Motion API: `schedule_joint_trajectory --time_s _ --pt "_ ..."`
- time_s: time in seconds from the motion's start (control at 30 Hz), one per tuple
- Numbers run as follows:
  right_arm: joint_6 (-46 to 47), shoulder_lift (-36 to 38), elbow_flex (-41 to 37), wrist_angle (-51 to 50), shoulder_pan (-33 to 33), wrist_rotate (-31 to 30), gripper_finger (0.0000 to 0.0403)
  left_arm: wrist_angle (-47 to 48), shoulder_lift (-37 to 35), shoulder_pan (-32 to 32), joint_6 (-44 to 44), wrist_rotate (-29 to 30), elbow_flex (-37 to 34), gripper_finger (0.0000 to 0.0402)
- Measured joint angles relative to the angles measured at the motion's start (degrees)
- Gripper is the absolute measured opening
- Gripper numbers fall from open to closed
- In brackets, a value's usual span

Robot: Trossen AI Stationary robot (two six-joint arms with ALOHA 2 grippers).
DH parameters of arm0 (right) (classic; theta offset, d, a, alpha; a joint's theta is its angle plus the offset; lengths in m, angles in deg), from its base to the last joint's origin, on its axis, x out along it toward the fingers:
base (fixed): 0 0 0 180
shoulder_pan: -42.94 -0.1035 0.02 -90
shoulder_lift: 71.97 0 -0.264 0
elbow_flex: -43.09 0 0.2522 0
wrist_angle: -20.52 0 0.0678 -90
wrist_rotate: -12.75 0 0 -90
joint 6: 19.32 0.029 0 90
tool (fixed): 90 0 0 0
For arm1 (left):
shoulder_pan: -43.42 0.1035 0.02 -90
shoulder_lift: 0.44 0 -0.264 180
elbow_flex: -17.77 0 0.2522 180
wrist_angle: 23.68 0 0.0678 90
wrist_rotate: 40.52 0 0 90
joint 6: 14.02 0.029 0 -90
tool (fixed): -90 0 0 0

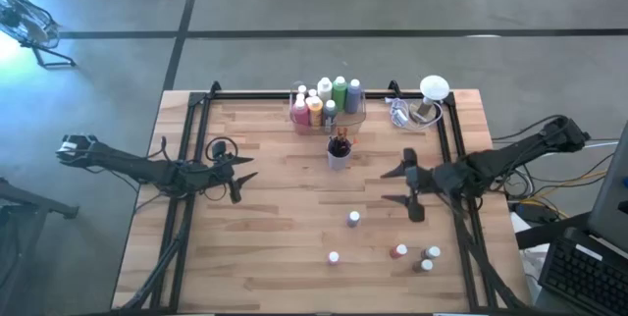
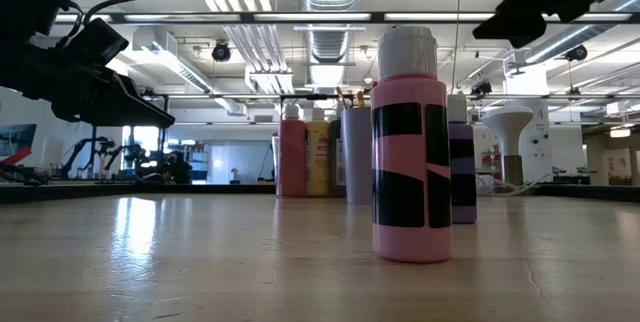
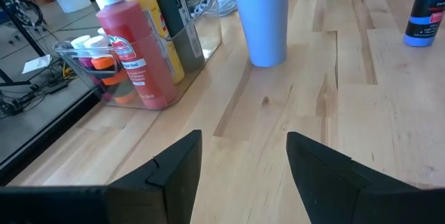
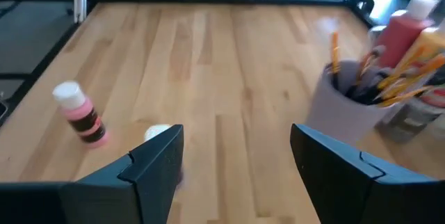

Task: Pick & Place Paint Supplies
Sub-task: Put the purple black paint bottle into the transparent bin

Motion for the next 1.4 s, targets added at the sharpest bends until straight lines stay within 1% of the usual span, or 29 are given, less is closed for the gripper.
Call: schedule_joint_trajectory --time_s 0.27,0.37,0.53,0.8,1.1,1.4 --pt "6.87 -13.48 1.15 4.32 -6.52 -1.92 0.0249 0.08 0.0 0.0 -0.07 0.01 0.0 0.0216" --pt "7.51 -18.94 1.55 7.9 -8.37 -3.58 0.0257 0.21 0.0 0.0 -0.09 0.02 0.0 0.0216" --pt "6.1 -26.24 1.55 16.21 -10.01 -3.81 0.0274 0.44 0.0 0.0 -0.11 0.02 0.0 0.0216" --pt "6.9 -32.38 1.57 21.26 -9.99 -5.63 0.0286 0.52 0.02 0.0 -0.11 0.02 0.0 0.0216" --pt "7.84 -36.87 1.57 27.24 -9.75 -6.3 0.0261 0.57 0.03 0.0 -0.11 0.02 0.02 0.0216" --pt "9.21 -40.63 2.84 27.78 -8.51 -6.53 0.0251 0.88 0.04 0.0 -0.11 0.02 0.04 0.0216"
